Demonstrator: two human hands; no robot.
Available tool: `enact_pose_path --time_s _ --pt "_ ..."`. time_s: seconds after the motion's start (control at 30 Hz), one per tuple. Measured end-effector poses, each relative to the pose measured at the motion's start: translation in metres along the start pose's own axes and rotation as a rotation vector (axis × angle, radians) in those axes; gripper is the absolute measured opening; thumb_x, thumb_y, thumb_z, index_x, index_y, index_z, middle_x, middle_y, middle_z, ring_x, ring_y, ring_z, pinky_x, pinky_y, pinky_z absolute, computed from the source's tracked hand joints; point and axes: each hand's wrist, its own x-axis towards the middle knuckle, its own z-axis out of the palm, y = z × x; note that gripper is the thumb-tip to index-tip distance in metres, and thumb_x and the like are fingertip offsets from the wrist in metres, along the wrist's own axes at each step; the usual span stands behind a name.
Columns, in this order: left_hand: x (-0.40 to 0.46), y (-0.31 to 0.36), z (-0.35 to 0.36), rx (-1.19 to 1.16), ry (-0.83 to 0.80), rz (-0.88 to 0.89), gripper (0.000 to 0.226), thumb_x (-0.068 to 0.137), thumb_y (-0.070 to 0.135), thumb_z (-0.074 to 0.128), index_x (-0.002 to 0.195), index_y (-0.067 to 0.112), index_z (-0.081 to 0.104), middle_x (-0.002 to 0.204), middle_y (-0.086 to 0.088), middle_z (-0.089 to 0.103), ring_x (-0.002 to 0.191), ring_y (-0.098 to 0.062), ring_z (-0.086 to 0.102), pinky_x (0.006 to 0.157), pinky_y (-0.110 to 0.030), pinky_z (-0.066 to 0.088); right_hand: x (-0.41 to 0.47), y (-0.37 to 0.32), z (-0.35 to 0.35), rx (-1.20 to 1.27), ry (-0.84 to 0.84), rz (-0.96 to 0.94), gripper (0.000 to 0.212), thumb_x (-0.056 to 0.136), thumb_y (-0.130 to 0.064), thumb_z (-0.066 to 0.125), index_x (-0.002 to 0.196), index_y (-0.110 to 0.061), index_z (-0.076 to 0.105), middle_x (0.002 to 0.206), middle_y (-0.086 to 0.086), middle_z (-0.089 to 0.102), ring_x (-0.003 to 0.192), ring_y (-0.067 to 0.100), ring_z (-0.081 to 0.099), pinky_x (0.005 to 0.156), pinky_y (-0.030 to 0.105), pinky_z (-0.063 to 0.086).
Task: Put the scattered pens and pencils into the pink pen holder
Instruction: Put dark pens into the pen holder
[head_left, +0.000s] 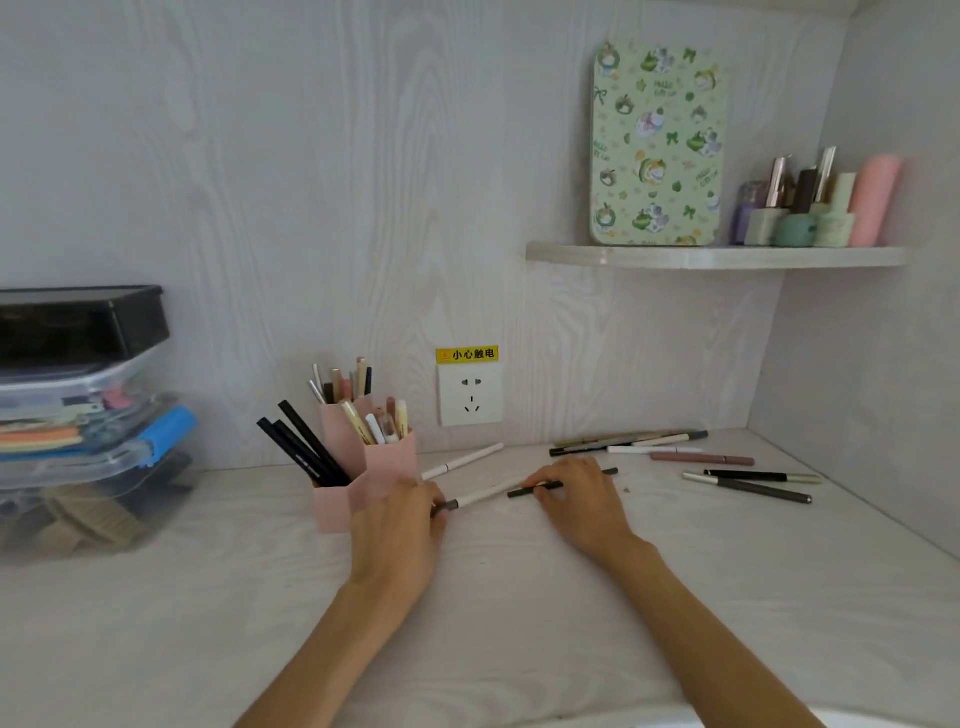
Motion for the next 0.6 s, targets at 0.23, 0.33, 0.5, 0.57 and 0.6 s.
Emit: enact_pose_path --time_s 0.23,0.33,0.5,0.57,0.6 --pt "-0.022 -0.039 -0.061 -0.372 0.314 -0.118 0.011 0.079 0.045 0.067 0.085 0.046 0.057 0.076 0.033 0.061 0.069 0.009 0.059 0.054 -0.020 0.044 0.008 -0.042 0.021 -0.029 -0.109 -0.092 0.015 0.087 -0.028 0.057 0.095 -0.031 0.069 0.103 -0.002 0.064 0.103 0.018 0.053 0.088 0.033 0.039" --pt "-0.023 -0.062 -0.089 -0.548 0.562 -0.152 0.018 0.077 0.045 0.069 0.090 0.040 0.058 0.081 0.026 0.066 0.071 0.006 0.063 0.059 -0.023 0.048 0.011 -0.065 0.038 -0.003 -0.097 -0.134 0.014 0.086 -0.027 0.058 0.093 -0.030 0.070 0.102 -0.002 0.065 0.101 0.015 0.055 0.086 0.030 0.039" --pt "-0.012 -0.090 -0.121 -0.429 0.776 -0.130 0.016 0.079 0.042 0.067 0.088 0.030 0.061 0.076 0.025 0.061 0.071 0.019 0.057 0.059 -0.005 0.039 0.012 -0.075 0.056 -0.046 -0.051 -0.155 0.018 0.091 -0.024 0.052 0.101 -0.024 0.067 0.105 0.001 0.062 0.099 0.019 0.055 0.085 0.031 0.042" --pt "-0.003 -0.093 -0.123 -0.374 0.804 -0.141 0.014 0.080 0.039 0.069 0.088 0.029 0.062 0.077 0.023 0.062 0.066 0.017 0.057 0.056 -0.005 0.038 0.012 -0.074 0.058 -0.063 -0.038 -0.166 0.019 0.091 -0.025 0.051 0.102 -0.025 0.067 0.105 -0.001 0.062 0.098 0.018 0.055 0.083 0.029 0.039" --pt "0.003 -0.092 -0.121 -0.366 0.776 -0.145 0.013 0.080 0.038 0.070 0.087 0.030 0.062 0.079 0.020 0.065 0.064 0.011 0.059 0.057 -0.009 0.041 0.011 -0.074 0.058 -0.073 -0.029 -0.173 0.019 0.091 -0.026 0.051 0.102 -0.026 0.067 0.105 -0.001 0.063 0.099 0.018 0.055 0.083 0.028 0.038"
